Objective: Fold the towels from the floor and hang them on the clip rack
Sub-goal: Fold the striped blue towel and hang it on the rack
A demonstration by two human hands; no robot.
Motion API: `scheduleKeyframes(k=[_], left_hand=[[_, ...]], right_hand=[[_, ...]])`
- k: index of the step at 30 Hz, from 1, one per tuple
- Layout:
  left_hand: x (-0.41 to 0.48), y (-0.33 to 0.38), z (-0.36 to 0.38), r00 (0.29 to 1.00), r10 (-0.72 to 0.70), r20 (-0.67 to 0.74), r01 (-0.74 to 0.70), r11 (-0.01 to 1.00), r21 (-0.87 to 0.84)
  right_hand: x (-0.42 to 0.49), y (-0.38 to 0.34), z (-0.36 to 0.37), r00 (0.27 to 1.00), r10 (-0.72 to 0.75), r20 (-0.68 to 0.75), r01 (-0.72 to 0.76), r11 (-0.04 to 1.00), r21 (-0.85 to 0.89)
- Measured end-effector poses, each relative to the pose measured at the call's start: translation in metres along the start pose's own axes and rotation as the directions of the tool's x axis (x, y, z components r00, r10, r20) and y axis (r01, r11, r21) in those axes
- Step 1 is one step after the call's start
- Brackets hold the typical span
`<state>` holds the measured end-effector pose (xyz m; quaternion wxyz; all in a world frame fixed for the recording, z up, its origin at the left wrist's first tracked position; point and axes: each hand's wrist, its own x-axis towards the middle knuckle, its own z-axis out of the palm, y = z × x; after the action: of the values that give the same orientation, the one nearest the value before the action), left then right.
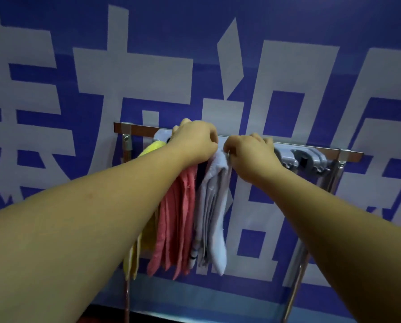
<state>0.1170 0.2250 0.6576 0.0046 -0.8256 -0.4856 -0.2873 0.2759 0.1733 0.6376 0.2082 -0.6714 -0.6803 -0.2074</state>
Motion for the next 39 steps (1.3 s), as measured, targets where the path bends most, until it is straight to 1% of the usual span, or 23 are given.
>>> scheduleKeyframes(k=[2,4,6,9,10,13,16,19,22,26,30,35,39], left_hand=[[-0.01,-0.002,-0.003,0.996,0.067,0.061,-0.063,0.996,-0.055],[-0.017,-0.002,-0.004,0.987,0.099,0.127,-0.094,0.995,-0.043],[-0.02,0.0,-0.006,0.981,0.095,0.169,-0.091,0.995,-0.033],[-0.023,0.005,-0.011,0.969,0.048,0.244,-0.068,0.995,0.075],[-0.023,0.006,-0.012,0.97,0.032,0.242,-0.059,0.993,0.106],[-0.034,0.008,-0.019,0.975,-0.004,0.222,-0.023,0.993,0.119],[-0.049,0.003,-0.027,0.984,0.013,0.179,-0.03,0.995,0.098],[-0.076,0.006,-0.047,0.983,-0.006,0.184,-0.022,0.988,0.152],[-0.11,0.022,-0.075,0.984,-0.011,0.178,-0.02,0.985,0.171],[-0.167,0.045,-0.104,0.96,-0.047,0.274,-0.014,0.976,0.217],[-0.231,0.055,-0.107,0.919,-0.059,0.389,-0.028,0.976,0.214],[-0.307,0.069,-0.094,0.89,-0.067,0.452,-0.008,0.987,0.162],[-0.35,0.068,-0.066,0.872,-0.067,0.484,0.012,0.993,0.117]], right_hand=[[-0.005,0.0,0.0,0.999,0.01,0.041,-0.012,0.999,0.04],[-0.01,-0.002,-0.001,0.997,0.019,0.076,-0.024,0.998,0.057],[-0.015,-0.005,-0.002,0.99,0.021,0.138,-0.026,0.999,0.037],[-0.019,-0.013,-0.011,0.957,0.032,0.287,-0.016,0.998,-0.059],[-0.02,-0.015,-0.016,0.947,0.036,0.319,-0.007,0.996,-0.09],[-0.029,-0.016,-0.034,0.952,0.054,0.303,-0.023,0.994,-0.105],[-0.048,-0.009,-0.05,0.958,0.129,0.255,-0.11,0.99,-0.085],[-0.077,-0.003,-0.073,0.943,0.204,0.264,-0.179,0.977,-0.117],[-0.111,-0.001,-0.105,0.929,0.248,0.274,-0.224,0.968,-0.117],[-0.162,-0.005,-0.146,0.889,0.322,0.326,-0.304,0.947,-0.105],[-0.226,-0.018,-0.169,0.857,0.342,0.387,-0.332,0.939,-0.095],[-0.297,-0.041,-0.173,0.831,0.34,0.441,-0.331,0.938,-0.1],[-0.344,-0.054,-0.153,0.804,0.323,0.499,-0.323,0.942,-0.089]])
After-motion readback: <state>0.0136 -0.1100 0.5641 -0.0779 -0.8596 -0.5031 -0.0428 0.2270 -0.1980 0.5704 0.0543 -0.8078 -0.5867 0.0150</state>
